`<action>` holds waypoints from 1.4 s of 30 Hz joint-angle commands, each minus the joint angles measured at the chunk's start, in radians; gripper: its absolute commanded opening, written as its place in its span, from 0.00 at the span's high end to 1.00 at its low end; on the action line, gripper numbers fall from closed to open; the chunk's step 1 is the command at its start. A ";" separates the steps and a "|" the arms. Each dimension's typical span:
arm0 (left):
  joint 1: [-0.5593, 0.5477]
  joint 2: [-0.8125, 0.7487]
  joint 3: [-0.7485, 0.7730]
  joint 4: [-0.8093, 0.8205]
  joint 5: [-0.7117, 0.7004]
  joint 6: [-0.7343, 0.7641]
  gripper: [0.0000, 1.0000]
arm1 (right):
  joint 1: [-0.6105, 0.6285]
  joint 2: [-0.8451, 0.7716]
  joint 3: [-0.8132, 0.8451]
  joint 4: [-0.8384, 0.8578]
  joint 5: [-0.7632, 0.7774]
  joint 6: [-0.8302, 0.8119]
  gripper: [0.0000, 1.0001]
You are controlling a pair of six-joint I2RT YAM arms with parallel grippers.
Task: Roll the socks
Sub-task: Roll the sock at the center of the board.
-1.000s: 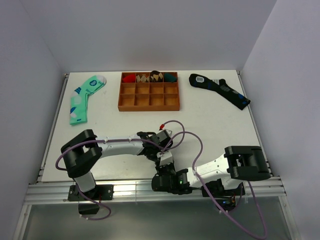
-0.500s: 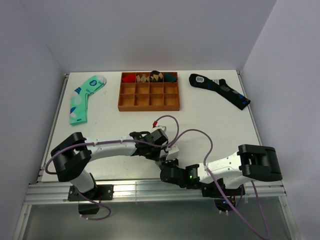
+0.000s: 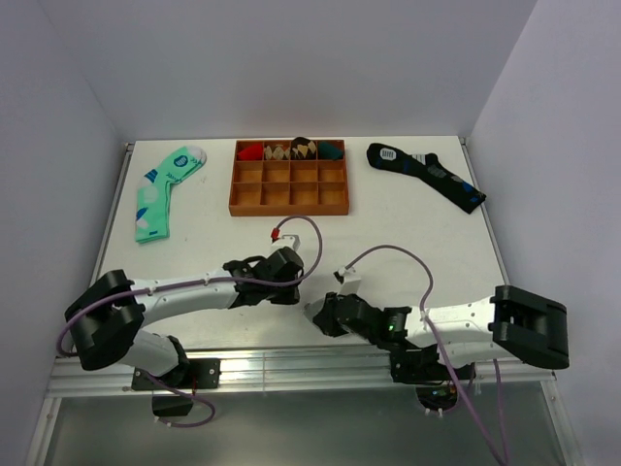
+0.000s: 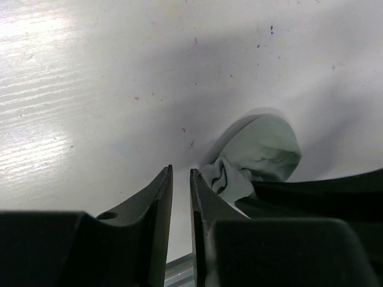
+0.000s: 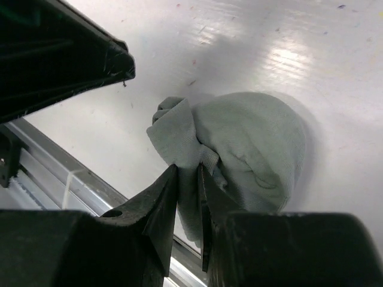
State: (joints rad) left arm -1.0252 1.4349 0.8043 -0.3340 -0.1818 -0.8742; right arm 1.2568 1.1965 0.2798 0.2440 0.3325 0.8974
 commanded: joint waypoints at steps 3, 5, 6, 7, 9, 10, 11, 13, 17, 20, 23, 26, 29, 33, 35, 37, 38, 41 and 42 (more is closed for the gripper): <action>0.001 -0.065 -0.073 0.196 0.013 -0.002 0.76 | -0.112 -0.046 -0.041 -0.046 -0.236 -0.038 0.76; -0.003 -0.082 -0.109 0.275 0.028 0.004 0.75 | -0.161 -0.044 -0.039 -0.046 -0.285 -0.041 0.76; -0.003 -0.087 -0.120 0.295 0.031 0.004 0.73 | -0.178 -0.041 -0.037 -0.040 -0.327 -0.041 0.76; -0.004 -0.093 -0.141 0.324 0.036 0.007 0.73 | -0.212 -0.035 -0.039 -0.028 -0.367 -0.038 0.76; -0.006 -0.097 -0.158 0.371 0.035 0.009 0.72 | -0.244 -0.026 -0.047 -0.011 -0.438 -0.034 0.76; -0.006 -0.103 -0.177 0.389 0.038 0.011 0.71 | -0.260 -0.025 -0.048 -0.005 -0.463 -0.034 0.76; -0.007 -0.105 -0.186 0.418 0.041 0.012 0.71 | -0.275 -0.021 -0.048 -0.002 -0.477 -0.032 0.77; -0.012 -0.111 -0.215 0.453 0.050 0.015 0.70 | -0.306 -0.015 -0.047 -0.011 -0.507 -0.031 0.77; -0.036 -0.099 -0.238 0.510 0.036 0.038 0.69 | -0.339 0.009 -0.047 0.006 -0.570 -0.023 0.76; -0.064 -0.094 -0.263 0.564 0.015 0.053 0.69 | -0.364 0.038 -0.034 -0.002 -0.589 -0.017 0.77; -0.072 -0.110 -0.309 0.639 0.010 0.058 0.67 | -0.372 0.064 -0.025 -0.006 -0.607 -0.015 0.77; -0.072 -0.096 -0.323 0.658 -0.007 0.072 0.65 | -0.390 0.086 -0.024 -0.003 -0.636 -0.014 0.77; -0.073 -0.087 -0.335 0.659 -0.036 0.076 0.62 | -0.410 0.098 -0.024 0.008 -0.671 -0.014 0.77; -0.087 -0.096 -0.367 0.682 -0.056 0.075 0.61 | -0.439 0.126 -0.018 -0.003 -0.704 -0.028 0.78; -0.090 -0.090 -0.372 0.694 -0.056 0.075 0.61 | -0.457 0.140 -0.011 -0.003 -0.717 -0.035 0.78; -0.095 -0.080 -0.386 0.711 -0.056 0.076 0.61 | -0.471 0.156 -0.010 -0.008 -0.728 -0.043 0.78; -0.098 -0.077 -0.393 0.727 -0.053 0.080 0.61 | -0.482 0.158 -0.011 -0.008 -0.730 -0.045 0.78; -0.110 -0.079 -0.413 0.771 -0.050 0.087 0.60 | -0.496 0.166 -0.013 -0.009 -0.736 -0.052 0.78; -0.114 -0.080 -0.419 0.783 -0.042 0.089 0.60 | -0.504 0.166 -0.016 -0.009 -0.737 -0.054 0.78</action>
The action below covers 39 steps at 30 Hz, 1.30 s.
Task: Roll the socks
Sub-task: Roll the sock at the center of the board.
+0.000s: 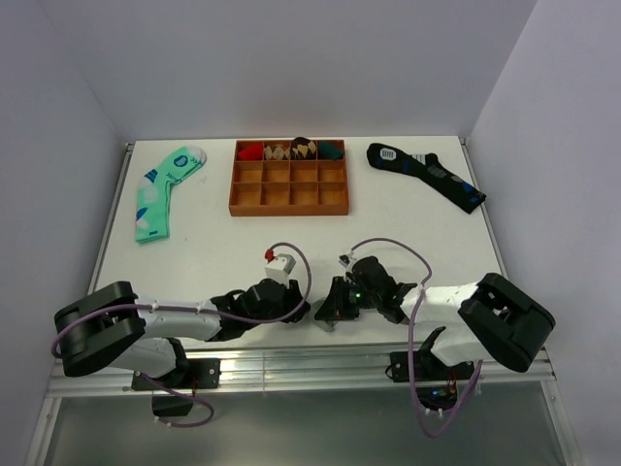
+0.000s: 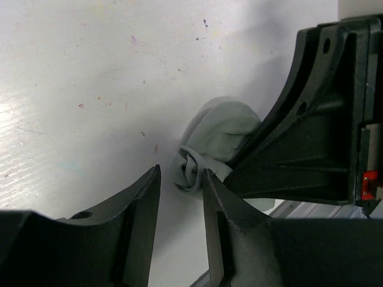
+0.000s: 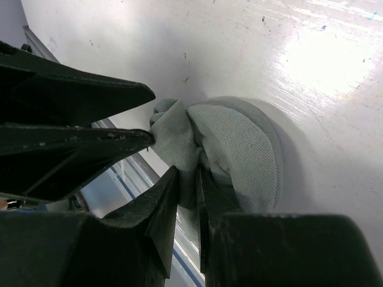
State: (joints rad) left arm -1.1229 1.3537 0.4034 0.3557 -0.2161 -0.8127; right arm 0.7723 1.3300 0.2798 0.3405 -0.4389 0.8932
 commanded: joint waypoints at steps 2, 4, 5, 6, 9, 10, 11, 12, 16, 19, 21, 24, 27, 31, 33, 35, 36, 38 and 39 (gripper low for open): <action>-0.017 0.004 -0.023 0.104 -0.003 0.032 0.59 | -0.028 0.038 -0.019 -0.098 0.025 -0.050 0.78; -0.015 0.001 -0.032 0.132 0.007 0.032 0.59 | -0.034 0.037 -0.021 -0.100 0.023 -0.053 0.78; -0.017 -0.004 -0.046 0.144 0.011 0.029 0.59 | -0.037 0.038 -0.019 -0.101 0.023 -0.054 0.78; -0.017 -0.004 -0.046 0.138 0.008 0.024 0.59 | -0.039 0.037 -0.019 -0.104 0.025 -0.056 0.78; -0.017 0.013 -0.049 0.149 0.015 0.029 0.58 | -0.047 0.040 -0.018 -0.104 0.017 -0.060 0.78; -0.017 0.021 -0.048 0.154 0.027 0.033 0.58 | -0.050 0.041 -0.018 -0.109 0.017 -0.060 0.78; -0.017 0.041 -0.040 0.155 0.030 0.037 0.58 | -0.050 0.044 -0.014 -0.109 0.017 -0.062 0.78; -0.017 0.048 -0.038 0.161 0.037 0.043 0.58 | -0.050 0.044 -0.014 -0.107 0.016 -0.062 0.78; -0.017 0.070 -0.041 0.181 0.043 0.041 0.58 | -0.053 0.060 -0.019 -0.094 0.009 -0.065 0.78; -0.017 0.099 -0.021 0.166 0.041 0.050 0.59 | -0.056 0.069 -0.025 -0.081 0.006 -0.063 0.78; -0.017 0.111 -0.011 0.155 0.038 0.047 0.59 | -0.056 0.075 -0.028 -0.075 0.006 -0.066 0.78; -0.017 0.122 0.008 0.126 0.028 0.044 0.60 | -0.056 0.086 -0.034 -0.067 0.008 -0.066 0.78; -0.018 0.130 0.028 0.085 0.015 0.037 0.63 | -0.056 0.092 -0.034 -0.067 0.011 -0.071 0.78; -0.023 0.147 0.066 0.023 0.001 0.033 0.66 | -0.054 0.098 -0.033 -0.078 0.022 -0.077 0.78; -0.025 0.162 0.080 -0.010 0.001 0.030 0.67 | -0.056 0.101 -0.031 -0.081 0.025 -0.080 0.78; -0.029 0.180 0.106 -0.040 -0.006 0.027 0.69 | -0.056 0.104 -0.030 -0.087 0.029 -0.085 0.78; -0.032 0.188 0.115 -0.055 -0.011 0.024 0.71 | -0.056 0.104 -0.027 -0.089 0.029 -0.085 0.78; -0.040 0.208 0.141 -0.102 -0.029 0.024 0.76 | -0.056 0.106 -0.024 -0.101 0.045 -0.091 0.78; -0.043 0.214 0.150 -0.115 -0.032 0.023 0.78 | -0.054 0.106 -0.021 -0.112 0.049 -0.094 0.78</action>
State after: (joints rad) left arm -1.1473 1.5230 0.5182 0.3454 -0.2222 -0.7910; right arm 0.7193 1.3872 0.2813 0.3813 -0.5232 0.8753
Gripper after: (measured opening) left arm 0.238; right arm 0.230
